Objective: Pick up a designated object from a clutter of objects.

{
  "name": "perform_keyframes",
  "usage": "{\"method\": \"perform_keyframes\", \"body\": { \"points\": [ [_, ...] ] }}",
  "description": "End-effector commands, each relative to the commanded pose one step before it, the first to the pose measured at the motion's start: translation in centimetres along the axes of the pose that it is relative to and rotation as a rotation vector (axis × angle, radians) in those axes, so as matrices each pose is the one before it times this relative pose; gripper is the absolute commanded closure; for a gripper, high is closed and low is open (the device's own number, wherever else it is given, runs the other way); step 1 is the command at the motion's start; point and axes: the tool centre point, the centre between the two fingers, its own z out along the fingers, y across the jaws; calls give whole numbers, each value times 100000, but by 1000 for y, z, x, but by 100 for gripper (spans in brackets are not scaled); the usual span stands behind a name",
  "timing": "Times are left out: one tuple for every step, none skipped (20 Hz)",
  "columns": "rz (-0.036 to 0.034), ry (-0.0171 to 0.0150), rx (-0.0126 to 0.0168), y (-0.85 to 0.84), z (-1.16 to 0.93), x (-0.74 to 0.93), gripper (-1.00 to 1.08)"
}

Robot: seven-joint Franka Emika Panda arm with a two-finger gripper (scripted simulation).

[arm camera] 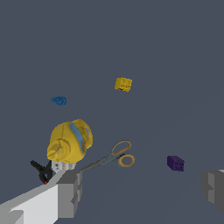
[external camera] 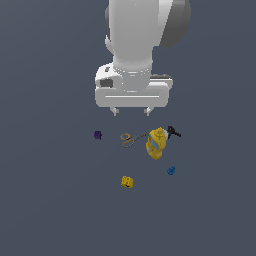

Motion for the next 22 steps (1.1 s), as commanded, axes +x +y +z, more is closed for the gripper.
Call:
{"method": "perform_keyframes", "body": {
  "points": [
    [0, 0, 0, 1, 0, 0, -92],
    [-125, 70, -58, -53, -24, 11, -92],
    [-340, 193, -154, -136, -65, 37, -92],
    [-562, 324, -256, -231, -112, 59, -92],
    [-764, 452, -353, -321, -158, 80, -92],
    [-941, 582, -444, -412, -209, 98, -92],
    [-904, 602, -446, -423, -224, 94, -92],
    [-636, 473, -340, -331, -186, 65, -92],
    [-379, 340, -236, -237, -144, 37, -92],
    [-145, 205, -135, -143, -98, 10, -92],
    [33, 53, -30, -46, -35, -4, -92],
    [93, -22, 20, 21, 1, -14, -92],
    [24, -55, 35, 43, 28, -5, -92],
    [-105, -79, 42, 55, 60, 23, -92],
    [-298, -40, 5, 32, 63, 43, -92],
    [-473, -18, -20, 19, 74, 66, -92],
    [-639, -4, -39, 8, 87, 87, -92],
    [-780, 2, -51, 9, 104, 107, -92],
    [-901, -3, -55, 16, 124, 123, -92],
    [-1013, -17, -53, 26, 147, 138, -92],
    [-1120, -29, -50, 37, 169, 151, -92],
    [-1228, -37, -50, 47, 190, 165, -92]
  ]
}}
